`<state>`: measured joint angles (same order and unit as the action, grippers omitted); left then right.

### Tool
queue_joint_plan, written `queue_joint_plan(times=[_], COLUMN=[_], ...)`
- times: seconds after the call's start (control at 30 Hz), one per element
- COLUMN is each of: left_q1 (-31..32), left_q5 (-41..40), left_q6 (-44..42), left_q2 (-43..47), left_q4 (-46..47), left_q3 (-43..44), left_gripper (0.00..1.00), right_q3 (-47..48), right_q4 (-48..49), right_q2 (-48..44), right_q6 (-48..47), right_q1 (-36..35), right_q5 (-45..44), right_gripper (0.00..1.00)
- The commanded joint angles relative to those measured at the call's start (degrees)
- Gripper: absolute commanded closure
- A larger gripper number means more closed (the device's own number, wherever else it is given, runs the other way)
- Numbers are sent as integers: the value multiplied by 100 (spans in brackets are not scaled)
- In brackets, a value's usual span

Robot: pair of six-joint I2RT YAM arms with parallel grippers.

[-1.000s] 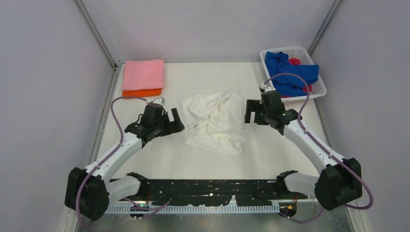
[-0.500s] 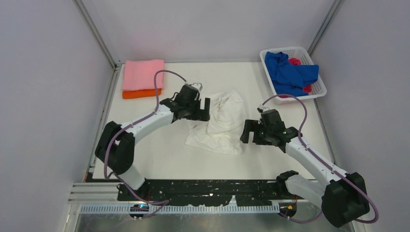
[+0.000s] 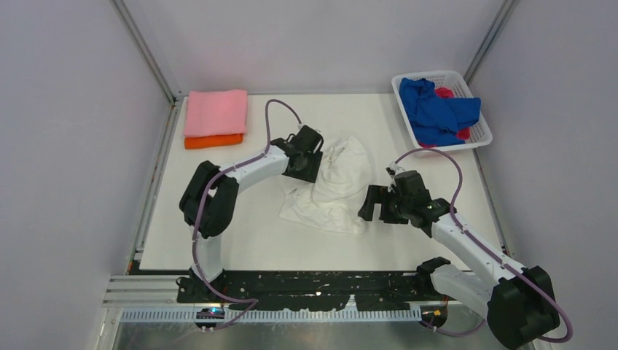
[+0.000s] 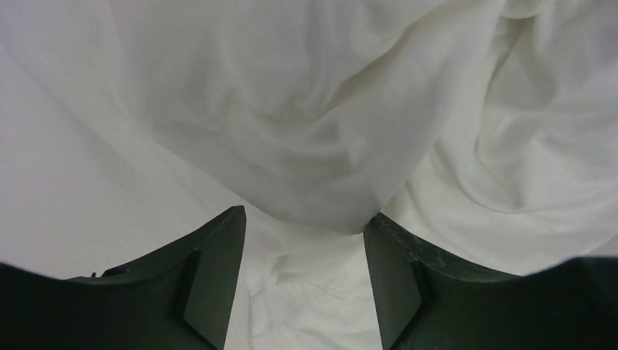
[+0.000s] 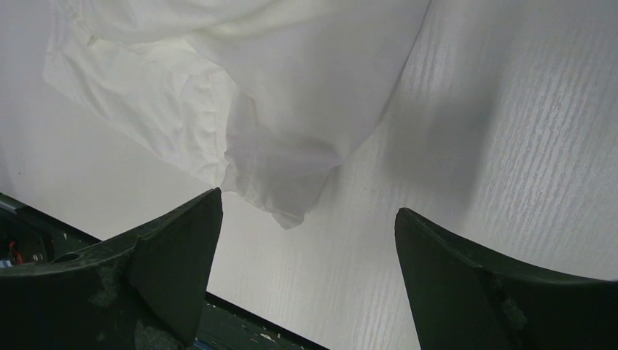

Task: Fold and stack the t-shirts
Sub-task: Flatten out the tshirt

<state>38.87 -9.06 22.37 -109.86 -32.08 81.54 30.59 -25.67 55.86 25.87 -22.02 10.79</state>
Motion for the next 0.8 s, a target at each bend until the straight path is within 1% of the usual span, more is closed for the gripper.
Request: queue_joint_plan(times=[0.0, 0.03, 0.1, 0.17, 0.2, 0.37, 0.53, 0.77], left_q1=[-40, -60, -130, -257, -329, -503, -510, -483], left_q5=[-673, -747, -810, -743, -664, -245, 435, 802], left_q6=[40, 111, 163, 205, 211, 215, 110, 87], left_q2=[-88, -62, 5, 49, 64, 35, -53, -189], left_q4=[-316, -299, -183, -94, -70, 152, 408, 489], left_q3=[362, 354, 307, 278, 282, 301, 241, 193], left_gripper=[45, 49, 53, 62, 64, 65, 62, 61], right_q3=[-9, 13, 72, 87, 72, 74, 62, 11], right_q4=[237, 165, -3, -42, -29, 162, 239, 376], right_q2=[-25, 1, 53, 79, 94, 240, 261, 312], right_q6=[-20, -51, -158, -231, -231, -116, -31, 50], right_q1=[-57, -74, -184, -363, -516, -963, -1025, -1030], right_q5=[191, 151, -35, -210, -236, -421, -563, -561], right_gripper=[5, 4, 4, 4, 4, 3, 3, 3])
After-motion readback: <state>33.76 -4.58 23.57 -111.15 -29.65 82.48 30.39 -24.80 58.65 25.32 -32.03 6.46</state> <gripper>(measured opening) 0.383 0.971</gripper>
